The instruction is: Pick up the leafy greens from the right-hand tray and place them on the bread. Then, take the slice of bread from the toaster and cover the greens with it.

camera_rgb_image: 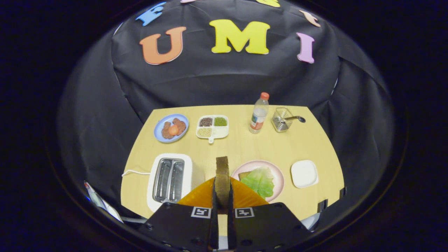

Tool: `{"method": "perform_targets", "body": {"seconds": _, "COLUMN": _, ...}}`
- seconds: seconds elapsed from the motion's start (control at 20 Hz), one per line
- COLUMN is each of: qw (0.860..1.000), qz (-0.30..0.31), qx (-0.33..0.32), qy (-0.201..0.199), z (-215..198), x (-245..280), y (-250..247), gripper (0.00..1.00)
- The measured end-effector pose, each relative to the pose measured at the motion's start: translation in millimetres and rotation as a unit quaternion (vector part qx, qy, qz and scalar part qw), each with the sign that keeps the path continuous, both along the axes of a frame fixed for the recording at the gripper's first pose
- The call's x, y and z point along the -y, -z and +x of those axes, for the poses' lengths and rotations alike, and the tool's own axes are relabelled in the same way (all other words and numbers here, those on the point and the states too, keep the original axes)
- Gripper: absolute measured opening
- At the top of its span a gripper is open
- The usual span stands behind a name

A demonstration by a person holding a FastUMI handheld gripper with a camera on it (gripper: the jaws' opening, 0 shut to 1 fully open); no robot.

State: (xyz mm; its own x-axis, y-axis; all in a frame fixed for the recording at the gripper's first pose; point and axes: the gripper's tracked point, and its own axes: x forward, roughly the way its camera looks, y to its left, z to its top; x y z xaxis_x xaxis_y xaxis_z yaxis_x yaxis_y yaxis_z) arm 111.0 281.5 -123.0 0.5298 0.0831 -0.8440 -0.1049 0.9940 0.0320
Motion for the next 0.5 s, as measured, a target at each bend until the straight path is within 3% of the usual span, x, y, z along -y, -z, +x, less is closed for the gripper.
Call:
{"method": "perform_targets", "body": {"seconds": 0.25, "qw": 0.999, "qz": -0.005, "qx": -0.030, "qy": 0.008, "z": 11, "x": 30, "y": 57, "gripper": 0.10}}
{"method": "perform_targets", "body": {"seconds": 0.5, "qw": 0.999, "qz": 0.014, "qx": -0.050, "qy": -0.015, "z": 21, "x": 31, "y": 104, "gripper": 0.10}}
